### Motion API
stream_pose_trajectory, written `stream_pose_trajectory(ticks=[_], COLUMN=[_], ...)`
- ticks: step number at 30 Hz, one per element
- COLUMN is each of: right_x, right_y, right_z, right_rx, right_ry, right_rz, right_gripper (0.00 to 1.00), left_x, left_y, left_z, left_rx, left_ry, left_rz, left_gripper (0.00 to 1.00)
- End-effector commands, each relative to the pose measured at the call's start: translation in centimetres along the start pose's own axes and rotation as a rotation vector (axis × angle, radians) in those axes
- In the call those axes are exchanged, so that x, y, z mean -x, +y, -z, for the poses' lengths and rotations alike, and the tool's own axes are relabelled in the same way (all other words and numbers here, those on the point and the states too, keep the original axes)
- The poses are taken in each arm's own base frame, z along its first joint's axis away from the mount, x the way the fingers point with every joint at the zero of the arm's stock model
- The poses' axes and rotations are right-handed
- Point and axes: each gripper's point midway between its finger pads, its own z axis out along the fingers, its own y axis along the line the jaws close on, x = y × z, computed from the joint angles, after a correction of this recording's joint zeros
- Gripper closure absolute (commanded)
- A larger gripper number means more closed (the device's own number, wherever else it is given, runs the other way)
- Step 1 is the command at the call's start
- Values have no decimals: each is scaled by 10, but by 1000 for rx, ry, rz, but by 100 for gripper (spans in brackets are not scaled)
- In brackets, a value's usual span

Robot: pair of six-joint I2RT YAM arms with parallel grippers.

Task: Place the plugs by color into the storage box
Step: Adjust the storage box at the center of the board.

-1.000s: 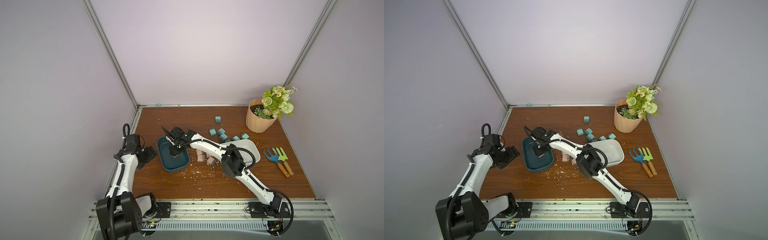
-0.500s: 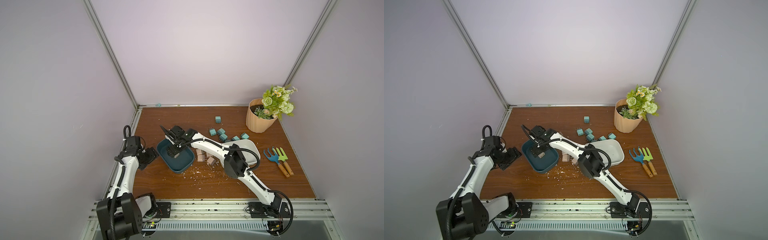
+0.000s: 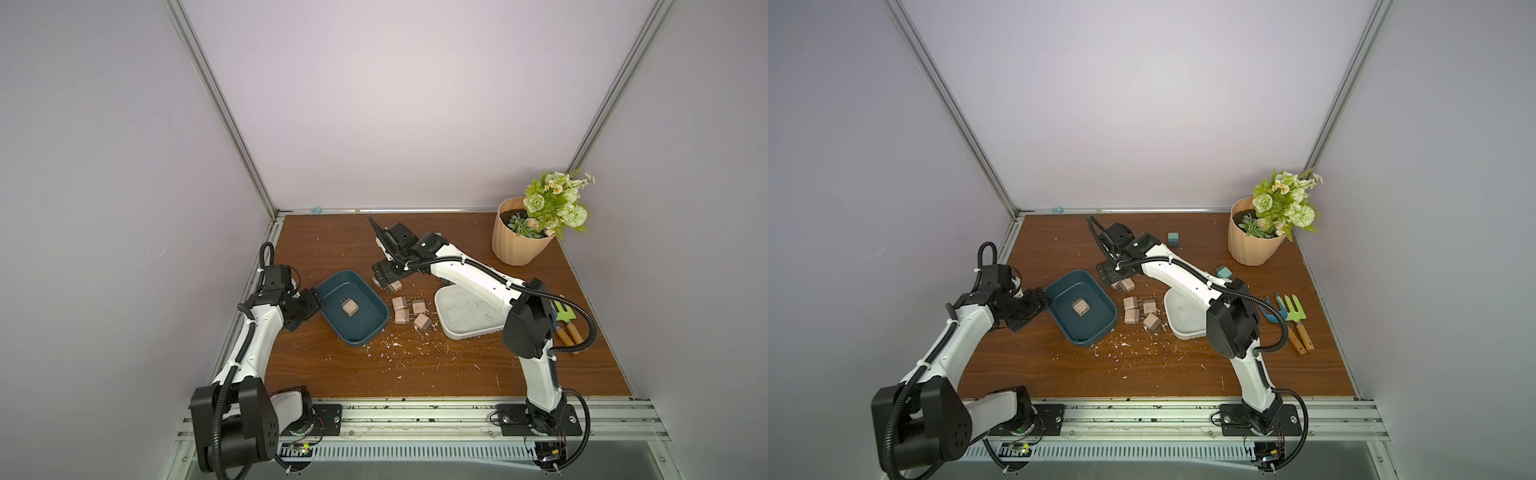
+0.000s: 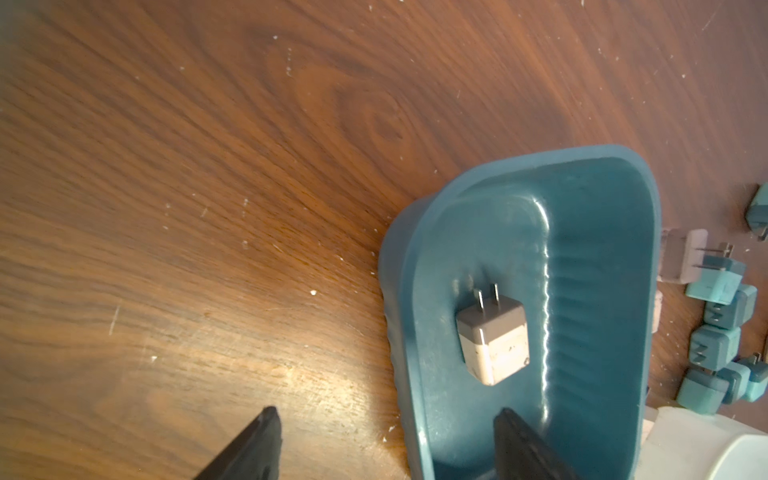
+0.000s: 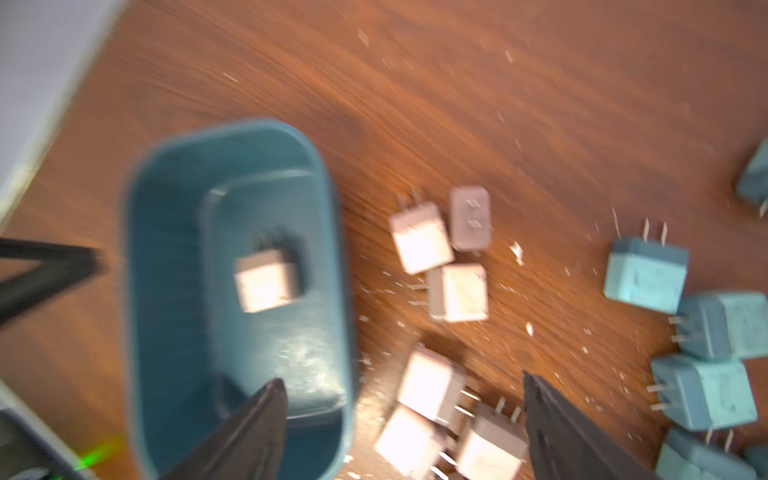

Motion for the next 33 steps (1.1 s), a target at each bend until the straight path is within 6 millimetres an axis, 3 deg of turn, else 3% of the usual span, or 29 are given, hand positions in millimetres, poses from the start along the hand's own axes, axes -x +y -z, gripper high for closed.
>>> stream_pose_trajectory(ticks=[1,9,14,24,27,33], right_x=[2,-48,-59,-33,-18,9], right_y=[-11,-29,-28,-18,-18,-23], right_z=[20,15,8,-16,-26,-47], right_rx=[-12,-20,-1,12,1,-9], right_ry=[-43,20,34,20,10,-4], right_rz=[-40,-48,-60,-25,-2,20], right_gripper=[9,12,14,15,15,15], left_x=[-5,-29,-36,-41,-44,-46], left_y=[1,12,7,-44,-43,-21], left_z=[-4,-16,-20,-42,-49,-51], left_rx=[1,15,15,27,48,165], left_ry=[10,77,98,124,137,166], left_rz=[17,11,-14,-136,-143,-197], left_gripper=[19,22,23,25,34,48])
